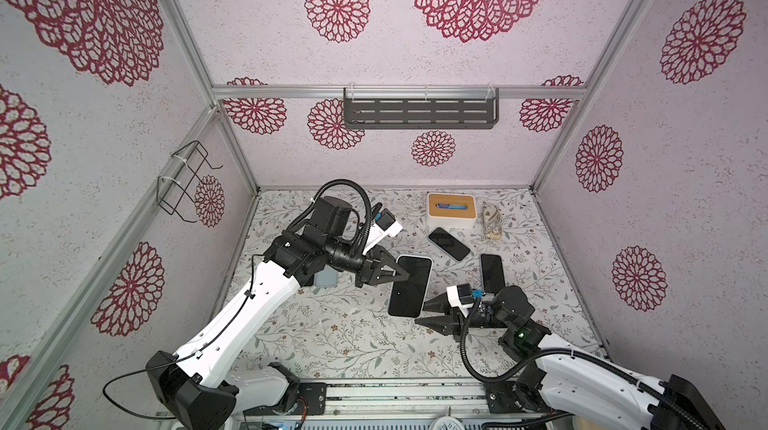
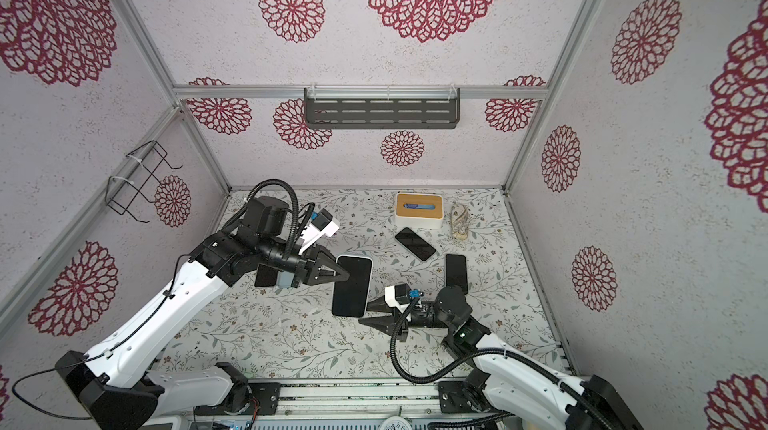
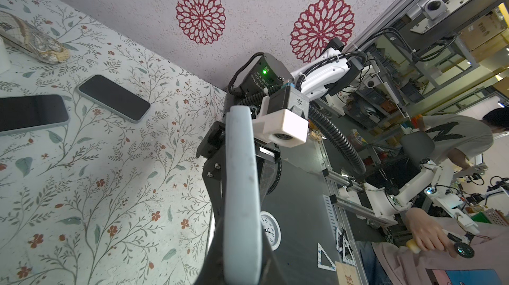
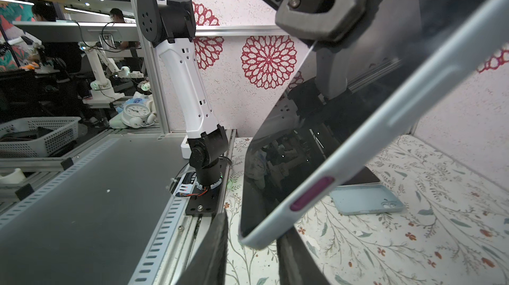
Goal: Take the phone out of the phone case
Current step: Remove the phone case from the phone.
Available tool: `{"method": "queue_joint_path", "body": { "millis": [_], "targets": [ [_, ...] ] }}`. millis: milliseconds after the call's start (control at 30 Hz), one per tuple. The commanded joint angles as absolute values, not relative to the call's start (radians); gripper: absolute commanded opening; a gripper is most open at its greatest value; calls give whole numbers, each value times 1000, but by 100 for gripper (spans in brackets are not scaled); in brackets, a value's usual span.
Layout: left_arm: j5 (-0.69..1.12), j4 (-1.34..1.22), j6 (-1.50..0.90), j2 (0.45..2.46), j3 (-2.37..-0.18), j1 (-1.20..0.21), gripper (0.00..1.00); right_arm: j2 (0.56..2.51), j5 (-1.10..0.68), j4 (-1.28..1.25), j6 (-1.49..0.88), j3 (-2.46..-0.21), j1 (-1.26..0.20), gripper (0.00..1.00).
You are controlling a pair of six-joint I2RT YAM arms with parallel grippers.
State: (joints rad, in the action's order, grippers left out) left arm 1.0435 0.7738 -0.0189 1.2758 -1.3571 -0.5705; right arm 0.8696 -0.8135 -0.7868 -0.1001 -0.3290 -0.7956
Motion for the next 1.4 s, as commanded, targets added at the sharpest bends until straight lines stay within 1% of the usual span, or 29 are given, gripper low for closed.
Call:
{"method": "queue_joint_path", "body": {
  "millis": [0, 133, 333, 467, 533, 667, 867, 1033, 1200, 1367],
  "targets": [
    [1094, 728, -14, 1269, -1370, -561, 0, 871, -829, -847, -109, -357, -801, 28],
    [1095, 716, -26, 1268, -1366, -561, 0, 882, -827, -865, -113, -351, -800, 25],
    [1095, 703, -35, 1267, -1366, -562, 0, 881, -826, -876, -114, -342, -801, 27],
    [1094, 700, -39, 1267, -1367, -561, 0, 876, -822, -878, -109, -338, -802, 25],
    [1094, 698, -41, 1267, -1368, -560, 0, 879, -824, -879, -107, -336, -802, 21],
    [1095, 690, -49, 1272, -1367, -559, 0, 867, -813, -882, -94, -326, -802, 12],
    [1085, 661, -88, 1297, -1366, -556, 0, 857, -803, -886, -71, -325, -804, 7],
    [1089, 525, -210, 1314, -1318, -553, 0, 855, -788, -916, -47, -326, -807, 6],
    [1106, 391, -355, 1381, -1277, -554, 0, 853, -758, -970, -17, -321, -808, 5],
    [1108, 304, -437, 1421, -1235, -566, 0, 843, -685, -1008, 24, -319, -808, 6]
  ]
}}
